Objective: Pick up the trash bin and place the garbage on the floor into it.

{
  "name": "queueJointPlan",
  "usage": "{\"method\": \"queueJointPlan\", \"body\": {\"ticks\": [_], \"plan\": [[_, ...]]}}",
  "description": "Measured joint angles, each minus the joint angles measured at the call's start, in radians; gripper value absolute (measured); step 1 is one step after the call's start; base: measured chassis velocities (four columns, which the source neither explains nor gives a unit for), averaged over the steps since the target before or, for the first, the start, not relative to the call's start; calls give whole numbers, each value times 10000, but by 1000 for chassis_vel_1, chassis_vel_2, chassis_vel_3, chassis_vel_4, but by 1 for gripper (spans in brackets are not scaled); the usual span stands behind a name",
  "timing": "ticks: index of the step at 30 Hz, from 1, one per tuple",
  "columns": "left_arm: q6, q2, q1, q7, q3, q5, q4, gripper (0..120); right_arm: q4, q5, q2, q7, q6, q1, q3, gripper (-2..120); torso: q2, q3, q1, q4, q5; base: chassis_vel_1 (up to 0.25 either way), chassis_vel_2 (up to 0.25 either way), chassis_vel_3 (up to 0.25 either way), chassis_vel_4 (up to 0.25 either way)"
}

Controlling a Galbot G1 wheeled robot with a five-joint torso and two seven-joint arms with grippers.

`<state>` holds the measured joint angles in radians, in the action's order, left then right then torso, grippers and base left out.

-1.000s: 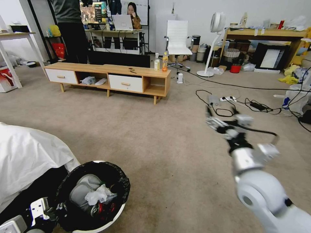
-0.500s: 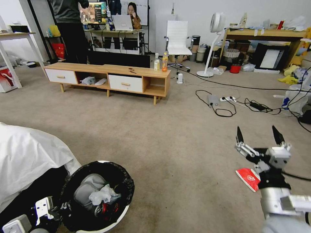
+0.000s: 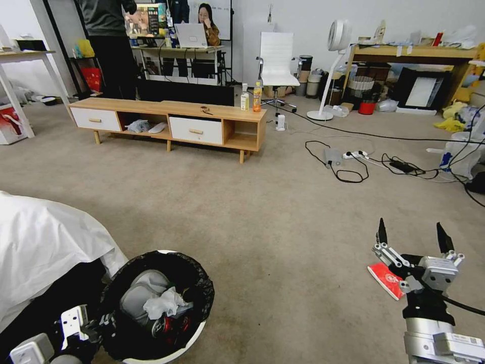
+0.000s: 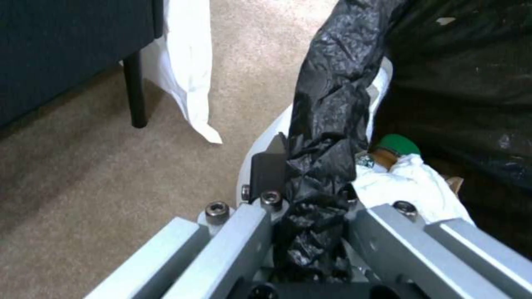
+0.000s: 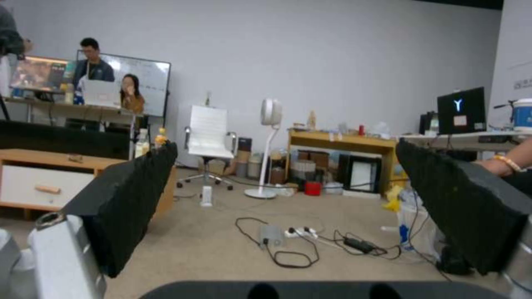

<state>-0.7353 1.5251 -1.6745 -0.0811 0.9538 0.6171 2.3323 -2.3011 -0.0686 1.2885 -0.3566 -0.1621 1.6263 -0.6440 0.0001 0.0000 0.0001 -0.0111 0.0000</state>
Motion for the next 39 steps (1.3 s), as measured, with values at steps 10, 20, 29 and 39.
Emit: {"method": "queueJointPlan", "body": {"ticks": [10, 20, 29, 39], "plan": [[0, 19, 33, 180, 46, -23, -35, 1, 133, 79, 52, -2, -78, 154, 74, 100, 0, 0, 0, 0, 0, 0, 0, 0, 0], [0, 65, 39, 293, 52, -144, -77, 1, 222, 131, 36, -2, -121, 175, 77, 100, 0, 0, 0, 0, -1, 0, 0, 0, 0], [0, 103, 35, 324, 69, -145, -80, 1, 322, 115, 34, -11, -121, 89, 136, 100, 0, 0, 1, 0, 0, -13, -11, -12, -13], [0, 161, 36, 335, 78, -166, -82, 1, 380, 82, 34, -35, -121, 47, 142, 100, 0, 0, 1, -1, 0, -87, -77, -75, -89]]}}
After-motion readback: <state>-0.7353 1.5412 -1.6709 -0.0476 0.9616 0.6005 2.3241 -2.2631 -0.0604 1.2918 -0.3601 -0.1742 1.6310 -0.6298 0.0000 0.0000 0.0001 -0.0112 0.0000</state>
